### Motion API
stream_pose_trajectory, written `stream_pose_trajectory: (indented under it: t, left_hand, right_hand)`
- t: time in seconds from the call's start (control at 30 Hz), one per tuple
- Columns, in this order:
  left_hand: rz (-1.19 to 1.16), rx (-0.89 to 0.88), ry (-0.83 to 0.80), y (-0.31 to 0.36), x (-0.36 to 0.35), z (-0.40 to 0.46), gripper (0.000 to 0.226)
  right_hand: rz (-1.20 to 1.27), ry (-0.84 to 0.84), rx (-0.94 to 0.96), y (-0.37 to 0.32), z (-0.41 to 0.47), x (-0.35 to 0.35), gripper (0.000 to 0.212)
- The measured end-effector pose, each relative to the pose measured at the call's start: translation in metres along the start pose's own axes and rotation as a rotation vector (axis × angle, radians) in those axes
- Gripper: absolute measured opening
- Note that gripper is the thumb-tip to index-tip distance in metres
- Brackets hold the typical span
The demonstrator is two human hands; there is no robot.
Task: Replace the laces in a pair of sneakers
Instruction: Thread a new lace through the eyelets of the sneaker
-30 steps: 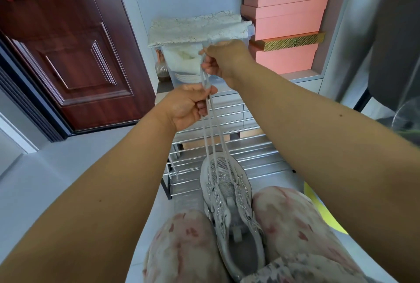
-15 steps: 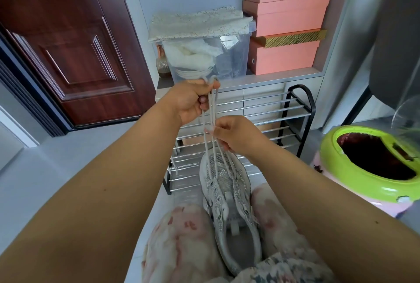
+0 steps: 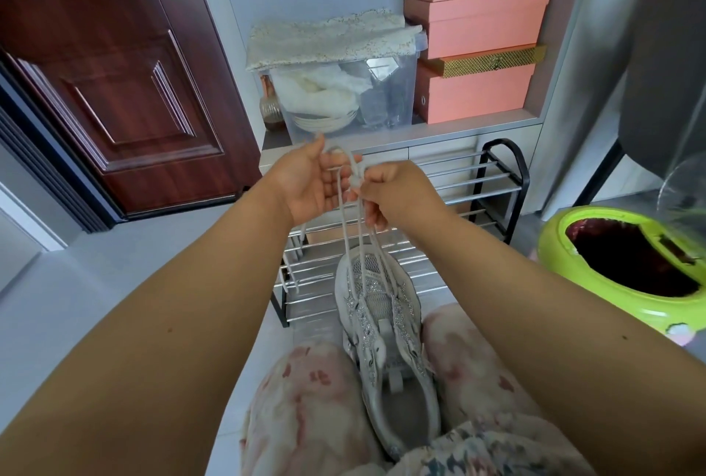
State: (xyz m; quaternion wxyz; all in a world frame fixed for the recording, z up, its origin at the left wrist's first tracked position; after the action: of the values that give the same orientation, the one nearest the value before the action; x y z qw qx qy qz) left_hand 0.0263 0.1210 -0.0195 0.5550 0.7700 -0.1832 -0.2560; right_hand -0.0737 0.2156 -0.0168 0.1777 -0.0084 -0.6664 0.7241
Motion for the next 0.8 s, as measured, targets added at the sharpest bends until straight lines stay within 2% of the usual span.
stream_pose_trajectory:
  t: [0.17, 0.3, 0.43, 0.57, 0.67, 0.73, 0.8]
  left_hand:
    - [0.033, 0.074, -0.053, -0.025, 0.003, -0.003, 0.057]
    - [0.101, 0.094, -0.228, -0.042, -0.003, -0.017, 0.059]
    - [0.147, 0.042, -0.352, -0.052, -0.005, -0.03, 0.042]
    - [0.172, -0.009, -0.232, -0.057, -0.004, -0.029, 0.022]
    - [0.19, -0.031, -0.148, -0.061, -0.007, -0.026, 0.023]
    - [0.186, -0.047, -0.112, -0.062, -0.009, -0.026, 0.024]
    - [0.176, -0.054, -0.082, -0.062, -0.01, -0.028, 0.023]
  right_hand:
    - [0.1, 0.034, 0.018, -0.022, 0.022, 0.004, 0.033]
    - [0.163, 0.063, 0.026, -0.041, 0.042, 0.007, 0.028]
    - [0.199, 0.076, 0.001, -0.054, 0.054, 0.006, 0.017]
    - [0.236, 0.069, -0.068, -0.044, 0.055, 0.0, 0.025]
    - [0.202, 0.013, -0.114, -0.031, 0.051, 0.0, 0.018]
    - [0.066, 0.018, -0.184, -0.021, 0.041, 0.007, 0.018]
    - [-0.189, 0.056, -0.203, -0.012, 0.026, 0.02, 0.027]
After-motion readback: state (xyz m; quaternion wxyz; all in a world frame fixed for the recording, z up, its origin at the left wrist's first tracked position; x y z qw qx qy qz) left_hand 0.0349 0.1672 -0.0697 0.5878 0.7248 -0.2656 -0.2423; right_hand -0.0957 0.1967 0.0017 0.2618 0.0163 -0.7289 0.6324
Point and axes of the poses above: each hand's wrist, its own z-axis towards the middle knuckle, its own x-axis out of the back of the hand, y = z × x, the point moved 4 cm from there along z, towards the middle knuckle, and after that the axes turned 1 degree about -x, right-handed, at the moved point
